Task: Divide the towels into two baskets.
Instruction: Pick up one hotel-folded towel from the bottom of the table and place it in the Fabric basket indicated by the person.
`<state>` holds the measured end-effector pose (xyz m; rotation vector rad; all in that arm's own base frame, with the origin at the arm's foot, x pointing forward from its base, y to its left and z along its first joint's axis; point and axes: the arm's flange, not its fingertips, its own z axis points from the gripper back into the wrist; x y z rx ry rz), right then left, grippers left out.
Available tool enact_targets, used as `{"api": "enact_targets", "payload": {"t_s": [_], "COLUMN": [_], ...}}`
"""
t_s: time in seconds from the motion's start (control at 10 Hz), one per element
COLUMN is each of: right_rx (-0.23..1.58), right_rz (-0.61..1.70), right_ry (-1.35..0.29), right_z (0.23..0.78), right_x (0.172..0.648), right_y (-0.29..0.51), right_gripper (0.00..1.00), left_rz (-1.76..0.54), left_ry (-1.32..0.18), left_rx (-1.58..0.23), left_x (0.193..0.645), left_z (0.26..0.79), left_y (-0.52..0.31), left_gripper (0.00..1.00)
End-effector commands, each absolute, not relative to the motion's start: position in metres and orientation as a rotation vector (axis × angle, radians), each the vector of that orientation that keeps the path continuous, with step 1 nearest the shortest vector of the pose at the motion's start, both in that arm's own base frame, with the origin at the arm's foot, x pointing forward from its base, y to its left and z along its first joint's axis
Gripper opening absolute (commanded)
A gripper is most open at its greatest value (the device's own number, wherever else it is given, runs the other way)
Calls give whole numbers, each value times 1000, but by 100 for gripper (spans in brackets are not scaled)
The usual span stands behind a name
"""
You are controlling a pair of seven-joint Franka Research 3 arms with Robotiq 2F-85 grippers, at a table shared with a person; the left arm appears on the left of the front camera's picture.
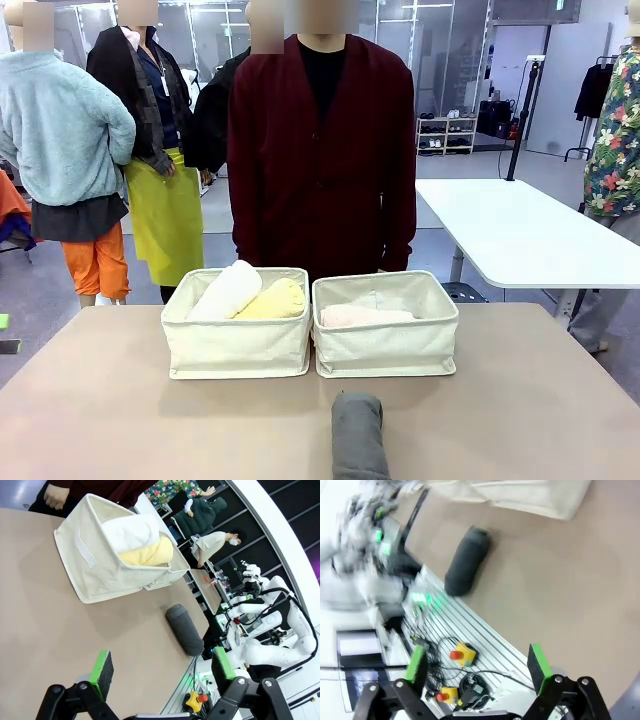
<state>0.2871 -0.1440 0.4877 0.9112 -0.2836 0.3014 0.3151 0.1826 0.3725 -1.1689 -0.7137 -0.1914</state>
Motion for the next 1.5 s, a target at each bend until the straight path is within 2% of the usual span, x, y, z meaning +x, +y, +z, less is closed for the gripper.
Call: {"api": "enact_targets", "payload": {"t_s": [0.0, 0.1, 0.3, 0.5, 0.7, 0.8, 1.4], "right_rx": [990, 1042, 1185, 1233, 1212, 1217, 1217], "right_rz": [102, 43, 74, 85, 90, 62, 62], "right_ry": [-251, -252, -307, -306, -349, -293, -293], "right_z": [483, 473, 456, 442, 434, 439, 439], "right_x": [270, 258, 246, 242, 250, 241, 241], "right_y": [-171, -187, -203, -213, -220, -209, -209], "right_gripper": [100, 100, 100, 100, 100, 100, 100], "left_rz": [-185, -185, -185, -185, -185, -185, -185], "left_ry": [-727, -727, -727, -727, -727, -727, -727], "left_rx": [-1186, -1186, -1186, -1186, -1186, -1186, -1186], "left_x": [312, 312, 312, 312, 312, 312, 312], "left_z": [375, 375, 375, 375, 375, 375, 375], "left_y": [183, 183, 183, 183, 183, 183, 183], "left_gripper": [100, 100, 100, 100, 100, 100, 100]}}
